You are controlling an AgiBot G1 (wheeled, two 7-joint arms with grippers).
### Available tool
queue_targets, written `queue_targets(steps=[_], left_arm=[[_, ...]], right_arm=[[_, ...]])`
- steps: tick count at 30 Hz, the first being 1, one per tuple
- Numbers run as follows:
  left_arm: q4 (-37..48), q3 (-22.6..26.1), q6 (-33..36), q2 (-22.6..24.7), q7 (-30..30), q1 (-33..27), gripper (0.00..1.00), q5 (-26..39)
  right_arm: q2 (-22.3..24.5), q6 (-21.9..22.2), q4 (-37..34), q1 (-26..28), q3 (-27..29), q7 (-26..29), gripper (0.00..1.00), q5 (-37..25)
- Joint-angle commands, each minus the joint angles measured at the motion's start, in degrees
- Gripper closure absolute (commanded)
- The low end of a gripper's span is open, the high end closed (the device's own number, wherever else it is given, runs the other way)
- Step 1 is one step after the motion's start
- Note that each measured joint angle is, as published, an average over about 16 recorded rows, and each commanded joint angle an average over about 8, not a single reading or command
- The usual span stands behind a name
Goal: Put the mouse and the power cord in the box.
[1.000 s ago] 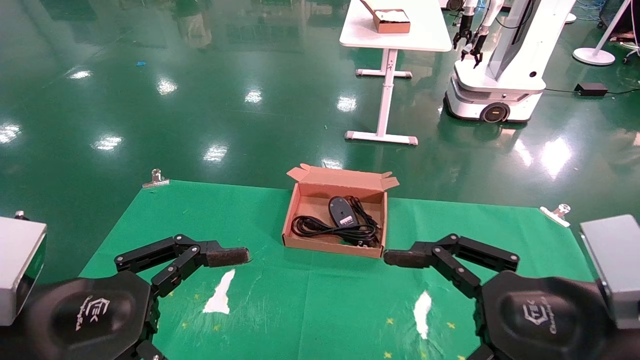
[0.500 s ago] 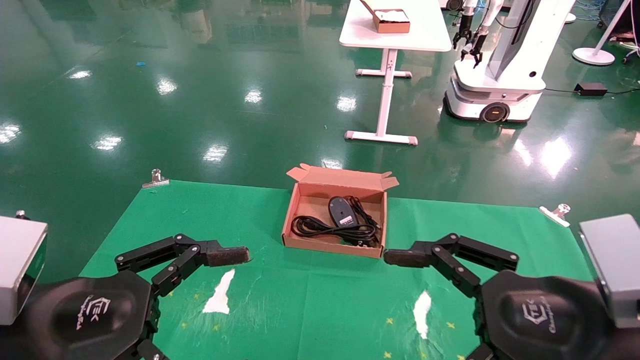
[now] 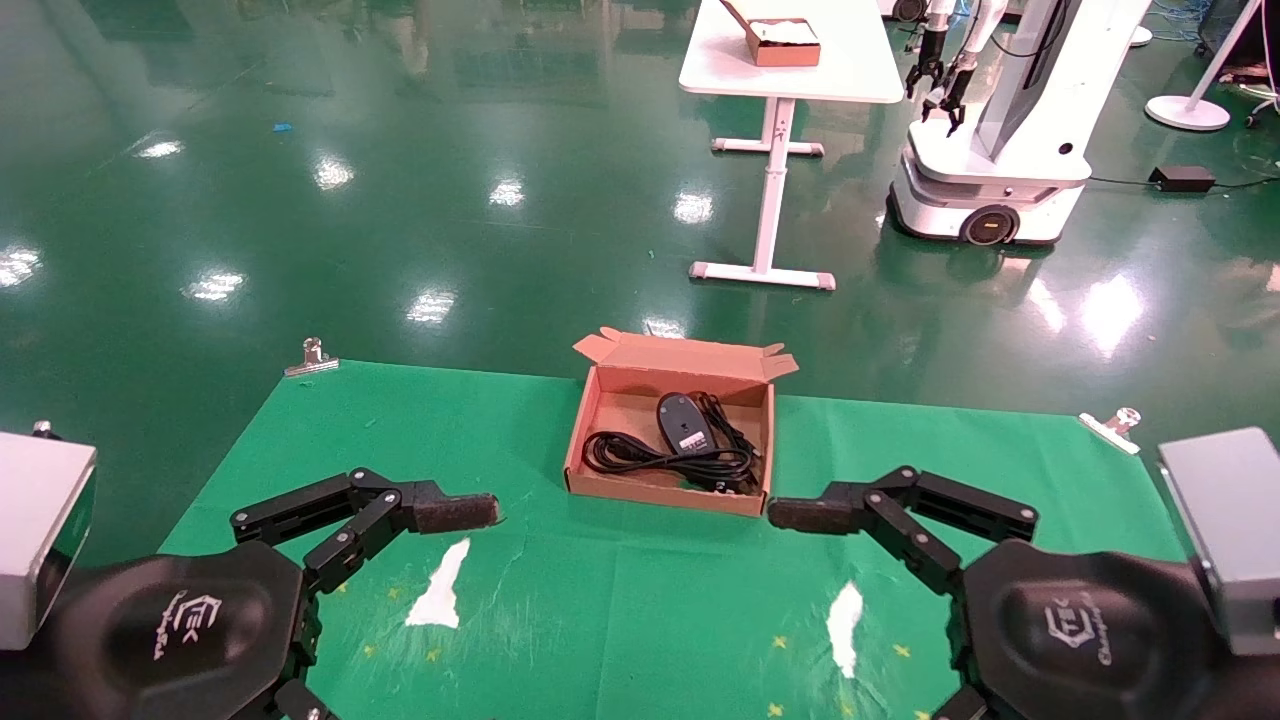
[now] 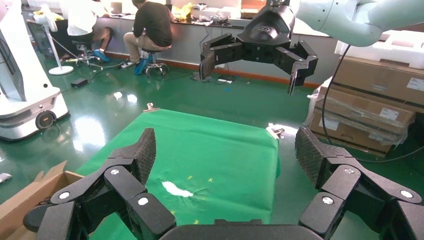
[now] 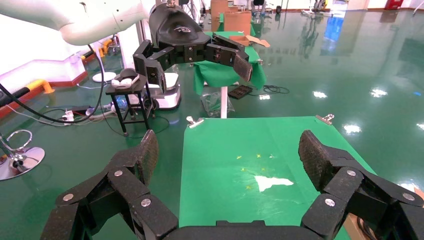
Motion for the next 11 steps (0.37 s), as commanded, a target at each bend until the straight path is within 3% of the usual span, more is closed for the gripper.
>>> queue_targets(steps=[1,11], left_arm=[[0.0,0.0,0.0,0.0,0.0,0.0,0.0,0.0],[0.0,0.0,0.0,0.0,0.0,0.0,0.0,0.0]], right_arm=[[0.0,0.0,-0.01,0.01,0.0,0.0,0.0,0.0],[0.0,0.0,-0.01,0.01,0.0,0.0,0.0,0.0]])
